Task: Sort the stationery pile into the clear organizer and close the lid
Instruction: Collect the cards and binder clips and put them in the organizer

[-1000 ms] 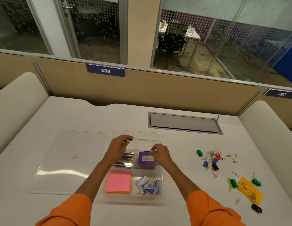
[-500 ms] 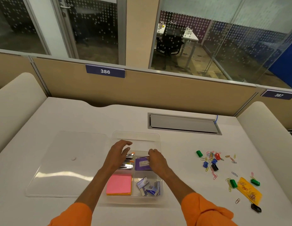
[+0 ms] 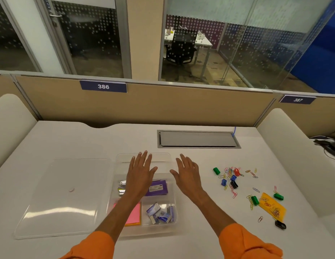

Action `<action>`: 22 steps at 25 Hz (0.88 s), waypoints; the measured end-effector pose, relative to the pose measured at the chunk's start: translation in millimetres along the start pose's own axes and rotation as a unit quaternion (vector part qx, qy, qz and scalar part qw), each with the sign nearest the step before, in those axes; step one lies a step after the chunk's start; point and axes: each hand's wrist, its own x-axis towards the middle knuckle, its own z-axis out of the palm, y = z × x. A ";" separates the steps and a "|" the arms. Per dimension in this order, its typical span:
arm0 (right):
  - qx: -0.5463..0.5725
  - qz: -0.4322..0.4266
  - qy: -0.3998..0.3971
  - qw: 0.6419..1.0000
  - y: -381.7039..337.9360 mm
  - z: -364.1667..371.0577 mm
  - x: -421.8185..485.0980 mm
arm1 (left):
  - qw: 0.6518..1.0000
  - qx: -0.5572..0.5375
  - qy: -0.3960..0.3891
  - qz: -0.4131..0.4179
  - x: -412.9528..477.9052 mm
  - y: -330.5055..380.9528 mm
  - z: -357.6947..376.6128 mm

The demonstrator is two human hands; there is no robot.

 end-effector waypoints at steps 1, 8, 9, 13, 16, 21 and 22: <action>0.000 0.003 0.001 1.000 7.8 -2.4 -2.0 | 1.000 0.006 -0.006 0.009 1.4 8.3 3.7; 0.001 0.073 -0.024 0.997 78.5 -21.0 -27.5 | 0.996 -0.011 -0.051 0.068 11.3 80.2 36.4; 0.004 0.083 -0.022 0.996 89.3 -21.9 -31.5 | 0.996 -0.015 -0.051 0.078 12.0 90.3 41.1; 0.015 0.122 -0.012 0.992 138.0 -26.2 -48.5 | 0.992 -0.035 -0.060 0.106 16.9 133.8 61.3; 0.023 0.157 -0.006 0.987 177.1 -29.0 -59.8 | 0.989 -0.038 -0.076 0.118 21.2 169.9 76.0; 0.023 0.185 0.005 0.983 236.6 -26.7 -74.0 | 0.986 -0.045 -0.099 0.127 28.1 210.9 101.2; 0.023 0.190 0.006 0.981 245.5 -26.1 -75.8 | 0.985 -0.044 -0.104 0.131 29.5 216.2 105.8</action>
